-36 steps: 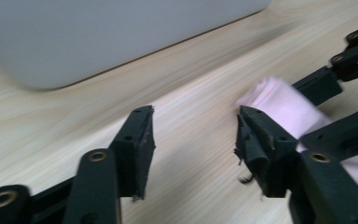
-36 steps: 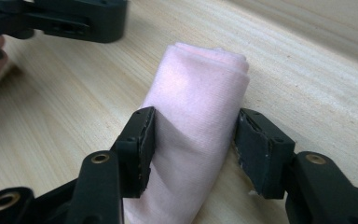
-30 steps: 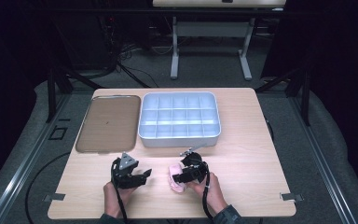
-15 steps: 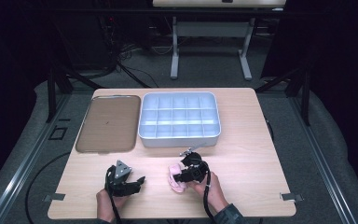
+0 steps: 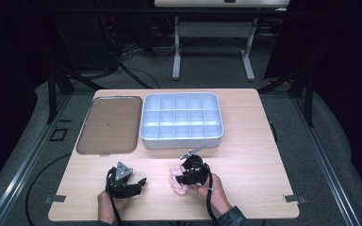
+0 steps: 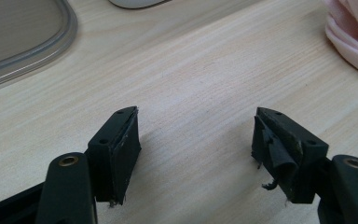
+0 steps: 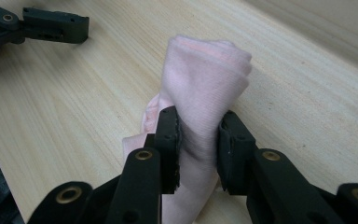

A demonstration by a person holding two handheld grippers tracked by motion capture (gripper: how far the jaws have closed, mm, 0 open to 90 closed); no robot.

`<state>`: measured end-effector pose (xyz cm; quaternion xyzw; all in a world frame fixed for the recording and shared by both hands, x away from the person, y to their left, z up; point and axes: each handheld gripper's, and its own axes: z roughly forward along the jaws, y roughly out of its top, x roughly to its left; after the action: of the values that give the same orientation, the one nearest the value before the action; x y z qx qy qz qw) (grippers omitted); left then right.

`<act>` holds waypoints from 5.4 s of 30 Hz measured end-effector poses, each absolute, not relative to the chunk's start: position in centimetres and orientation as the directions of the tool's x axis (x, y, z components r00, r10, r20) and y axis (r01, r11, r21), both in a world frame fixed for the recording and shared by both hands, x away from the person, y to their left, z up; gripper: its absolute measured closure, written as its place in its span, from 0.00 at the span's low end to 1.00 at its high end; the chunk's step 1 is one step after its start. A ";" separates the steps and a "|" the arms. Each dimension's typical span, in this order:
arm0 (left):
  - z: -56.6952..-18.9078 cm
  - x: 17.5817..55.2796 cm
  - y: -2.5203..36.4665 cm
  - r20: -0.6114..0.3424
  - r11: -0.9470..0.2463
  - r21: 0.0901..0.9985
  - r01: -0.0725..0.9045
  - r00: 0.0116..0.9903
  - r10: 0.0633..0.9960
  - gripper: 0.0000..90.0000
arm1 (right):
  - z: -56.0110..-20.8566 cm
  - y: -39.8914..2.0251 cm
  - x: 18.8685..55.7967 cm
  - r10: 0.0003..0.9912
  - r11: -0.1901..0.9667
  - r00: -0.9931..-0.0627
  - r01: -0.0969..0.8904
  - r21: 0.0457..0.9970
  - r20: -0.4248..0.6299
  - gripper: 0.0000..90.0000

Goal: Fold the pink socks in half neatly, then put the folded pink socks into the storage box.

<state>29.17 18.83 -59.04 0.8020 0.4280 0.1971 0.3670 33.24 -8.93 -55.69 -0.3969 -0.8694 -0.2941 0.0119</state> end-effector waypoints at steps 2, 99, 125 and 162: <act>-59.0 29.2 18.8 0.002 -0.364 0.757 0.542 0.555 0.832 0.35 | -55.7 -9.0 33.2 0.684 0.509 -0.684 0.696 0.507 0.252 0.81; -59.2 29.6 18.7 0.004 -0.362 0.724 0.587 0.521 0.854 0.07 | -48.6 -17.4 33.2 0.796 0.349 -0.596 0.593 0.726 0.104 0.82; -59.2 29.6 18.7 0.001 -0.357 0.726 0.588 0.518 0.856 0.07 | -45.5 -18.5 35.0 0.821 0.332 -0.569 0.538 0.775 0.043 0.82; -59.2 29.6 18.7 0.001 -0.356 0.726 0.588 0.517 0.856 0.07 | -44.8 -18.9 41.4 0.869 0.334 -0.491 0.507 0.795 -0.052 0.82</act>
<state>29.60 18.68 -59.17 0.8001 0.4512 0.1948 0.3439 41.45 -18.89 -44.75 -0.4414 -0.7794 -0.3718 -0.2441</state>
